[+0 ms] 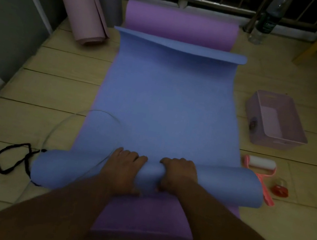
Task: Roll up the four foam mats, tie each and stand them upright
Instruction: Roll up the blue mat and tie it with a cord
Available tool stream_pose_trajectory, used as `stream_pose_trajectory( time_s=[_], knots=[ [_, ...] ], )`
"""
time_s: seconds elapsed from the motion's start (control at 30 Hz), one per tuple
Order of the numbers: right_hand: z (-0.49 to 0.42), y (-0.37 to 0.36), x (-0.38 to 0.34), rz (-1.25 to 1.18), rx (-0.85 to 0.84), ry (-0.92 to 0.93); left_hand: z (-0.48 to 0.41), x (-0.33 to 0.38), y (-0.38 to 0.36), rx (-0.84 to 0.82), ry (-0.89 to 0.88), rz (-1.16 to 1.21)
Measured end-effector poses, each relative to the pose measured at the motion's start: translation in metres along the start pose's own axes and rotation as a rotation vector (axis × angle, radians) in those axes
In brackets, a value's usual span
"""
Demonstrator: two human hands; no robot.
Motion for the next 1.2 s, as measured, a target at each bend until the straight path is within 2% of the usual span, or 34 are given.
stream_pose_trajectory(
  time_s=[0.07, 0.17, 0.27, 0.37, 0.43, 0.5, 0.6, 0.63, 0.73, 0.8, 1.0, 1.1, 1.17, 1.2],
  knots=[
    [-0.002, 0.002, -0.001, 0.008, -0.037, -0.001, 0.002, 0.001, -0.002, 0.031, 0.015, 0.021],
    [-0.001, 0.002, 0.0, 0.011, -0.024, 0.02, -0.008, -0.002, -0.011, -0.229, 0.121, 0.061],
    [0.009, 0.01, 0.01, -0.045, 0.084, -0.009, -0.02, -0.015, -0.01, -0.386, 0.24, 0.189],
    [0.017, 0.005, 0.013, 0.021, 0.048, 0.051, -0.024, -0.018, -0.015, -0.51, 0.257, 0.252],
    [0.017, 0.002, 0.013, 0.003, 0.067, 0.054, -0.017, -0.015, -0.019, -0.456, 0.226, 0.224],
    [0.015, 0.004, 0.012, -0.034, 0.126, 0.027, -0.006, -0.008, -0.021, -0.321, 0.145, 0.184],
    [0.008, 0.009, 0.011, -0.024, 0.108, -0.014, 0.002, -0.002, -0.017, -0.137, 0.034, 0.131],
    [0.005, 0.011, 0.011, -0.022, 0.073, -0.018, 0.002, -0.004, -0.015, -0.134, 0.044, 0.116],
    [-0.004, 0.007, 0.011, -0.044, -0.092, -0.02, -0.005, -0.008, -0.019, -0.274, 0.13, 0.078],
    [-0.003, 0.003, 0.009, -0.038, -0.129, -0.012, -0.011, -0.008, -0.018, -0.323, 0.173, 0.109],
    [0.007, 0.0, 0.004, 0.023, 0.044, 0.061, -0.026, -0.017, -0.019, -0.458, 0.235, 0.237],
    [0.007, -0.004, 0.0, 0.033, 0.022, 0.072, -0.025, -0.014, -0.017, -0.532, 0.203, 0.264],
    [0.006, -0.004, 0.002, 0.011, 0.029, 0.053, -0.022, -0.009, -0.011, -0.456, 0.171, 0.219],
    [0.003, -0.003, 0.004, -0.006, 0.025, 0.036, -0.02, -0.007, -0.005, -0.33, 0.139, 0.188]
  ],
)
Point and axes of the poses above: each hand's wrist, its own z-axis away from the middle knuckle, its own y-axis out of the back of the hand, x = y × z, the point moved 10 cm from there along -z, towards the middle knuckle, and after that the axes turned 3 degrees about -x, right-handed, at the moved point
